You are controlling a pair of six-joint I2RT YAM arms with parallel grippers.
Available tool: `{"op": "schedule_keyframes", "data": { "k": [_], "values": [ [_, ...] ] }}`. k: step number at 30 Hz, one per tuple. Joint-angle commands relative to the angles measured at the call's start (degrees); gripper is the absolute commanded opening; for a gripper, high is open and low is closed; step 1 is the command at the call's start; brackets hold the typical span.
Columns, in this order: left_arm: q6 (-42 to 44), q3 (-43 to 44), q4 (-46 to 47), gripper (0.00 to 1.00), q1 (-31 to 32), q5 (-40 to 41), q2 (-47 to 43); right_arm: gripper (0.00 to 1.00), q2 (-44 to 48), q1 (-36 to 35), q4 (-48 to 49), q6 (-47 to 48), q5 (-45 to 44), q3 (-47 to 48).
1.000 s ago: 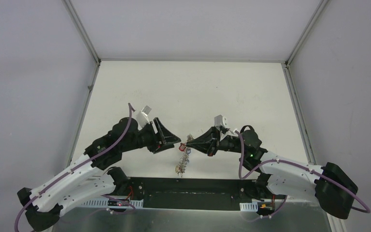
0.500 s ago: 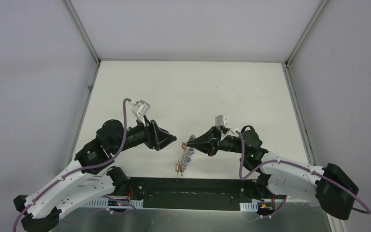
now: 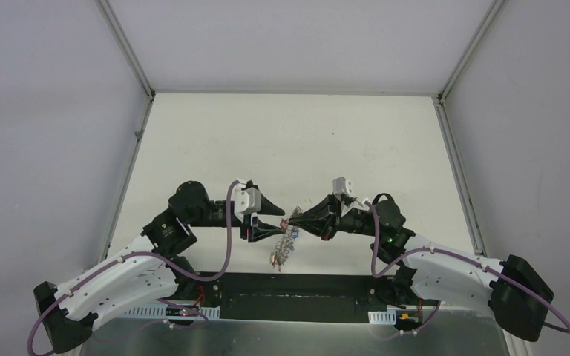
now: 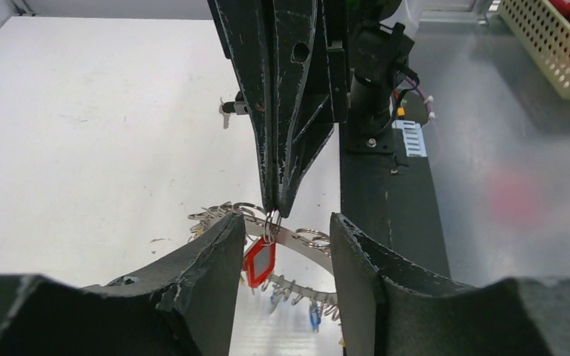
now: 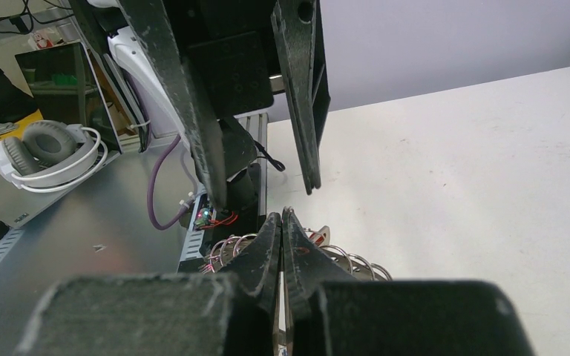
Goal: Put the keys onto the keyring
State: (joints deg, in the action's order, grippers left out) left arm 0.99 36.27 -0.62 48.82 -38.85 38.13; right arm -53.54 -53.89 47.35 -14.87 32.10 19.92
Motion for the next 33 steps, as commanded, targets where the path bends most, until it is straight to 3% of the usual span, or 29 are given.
{"op": "schedule_keyframes", "data": {
  "k": [1, 8, 16, 27, 33],
  "values": [
    [8.09, 0.12, 3.39, 0.45, 0.49, -2.40, 0.74, 0.00, 2.45, -0.12, 3.01, 0.59, -1.11, 0.73],
    [8.70, 0.35, 0.26, 0.27, 0.47, -0.05, -0.07, 0.00, 2.79, -0.16, 2.71, 0.79, -1.37, 0.46],
    [7.85, 0.55, -2.37, 0.31, 0.47, -0.55, 1.31, 0.00, 2.65, -0.20, 3.10, 0.81, -1.76, 0.31],
    [6.45, 1.40, 0.18, 0.25, 0.47, -0.99, 4.73, 0.00, 2.65, -0.21, 3.10, 0.81, -1.86, 0.28],
    [6.57, 1.81, 0.52, 0.15, 0.44, -0.86, 5.21, 0.00, 2.72, -0.16, 3.10, 0.81, -2.00, 0.16]
  ]
}}
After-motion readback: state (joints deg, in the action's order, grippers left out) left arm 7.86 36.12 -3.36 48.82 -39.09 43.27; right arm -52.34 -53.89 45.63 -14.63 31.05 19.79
